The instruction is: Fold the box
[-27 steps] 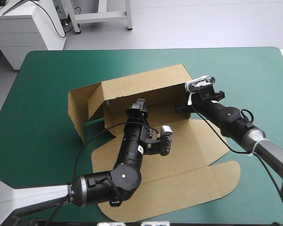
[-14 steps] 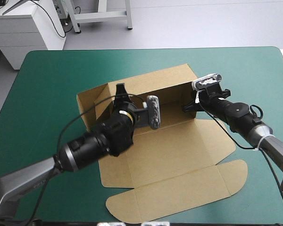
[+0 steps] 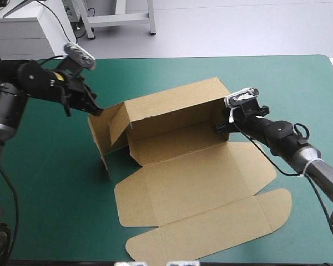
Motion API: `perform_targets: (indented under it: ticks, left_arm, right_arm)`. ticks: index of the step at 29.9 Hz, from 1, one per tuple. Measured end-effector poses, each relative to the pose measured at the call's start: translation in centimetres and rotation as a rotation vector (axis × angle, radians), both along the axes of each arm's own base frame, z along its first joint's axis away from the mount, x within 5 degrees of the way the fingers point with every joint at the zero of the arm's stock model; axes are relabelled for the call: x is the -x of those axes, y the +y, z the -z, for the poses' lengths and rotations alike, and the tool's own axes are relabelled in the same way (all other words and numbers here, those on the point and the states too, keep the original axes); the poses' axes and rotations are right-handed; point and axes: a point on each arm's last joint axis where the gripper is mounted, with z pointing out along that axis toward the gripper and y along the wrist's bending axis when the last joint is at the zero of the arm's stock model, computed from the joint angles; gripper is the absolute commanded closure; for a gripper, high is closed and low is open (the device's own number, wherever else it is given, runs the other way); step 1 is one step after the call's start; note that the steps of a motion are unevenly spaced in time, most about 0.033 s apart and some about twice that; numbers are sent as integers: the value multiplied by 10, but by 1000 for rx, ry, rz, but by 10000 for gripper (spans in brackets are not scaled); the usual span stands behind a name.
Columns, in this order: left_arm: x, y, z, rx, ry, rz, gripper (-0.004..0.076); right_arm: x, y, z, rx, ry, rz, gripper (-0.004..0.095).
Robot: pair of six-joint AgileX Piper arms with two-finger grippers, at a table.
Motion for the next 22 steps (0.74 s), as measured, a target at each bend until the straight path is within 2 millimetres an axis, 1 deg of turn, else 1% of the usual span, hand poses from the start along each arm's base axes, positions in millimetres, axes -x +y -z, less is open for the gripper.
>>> perform_targets:
  ticks: [1,2,4,7,9,10,11,14,17,19,22]
  left_arm:
    - [-2,12,2,38,17,-41,732]
    - [-4,30,2,93,29,-103,733]
    - [-6,52,5,171,44,-173,732]
    - [-5,91,12,303,70,-307,732]
    - [-3,112,20,388,92,-378,732]
    - [-2,119,24,415,101,-403,732]
    - [0,129,31,450,118,-437,732]
    - [4,142,48,492,164,-494,732]
    - [7,148,65,508,194,-537,732]
    - [7,148,70,523,182,-558,732]
    - [8,147,72,538,168,-572,732]
  right_arm:
    - [0,0,0,1,0,-3,926]
    - [0,0,0,1,1,-5,926]
    - [0,1,0,0,3,-7,927]
    - [1,1,0,1,4,-11,926]
    - [1,1,0,8,2,-15,926]
    - [0,1,1,12,3,-17,926]
    - [0,1,2,16,6,-19,926]
    - [-2,-2,4,13,14,-15,926]
    - [-10,-8,6,-18,44,-18,926]
    - [-19,-16,5,-72,78,-28,923]
    - [-35,-29,-1,-152,136,-10,916]
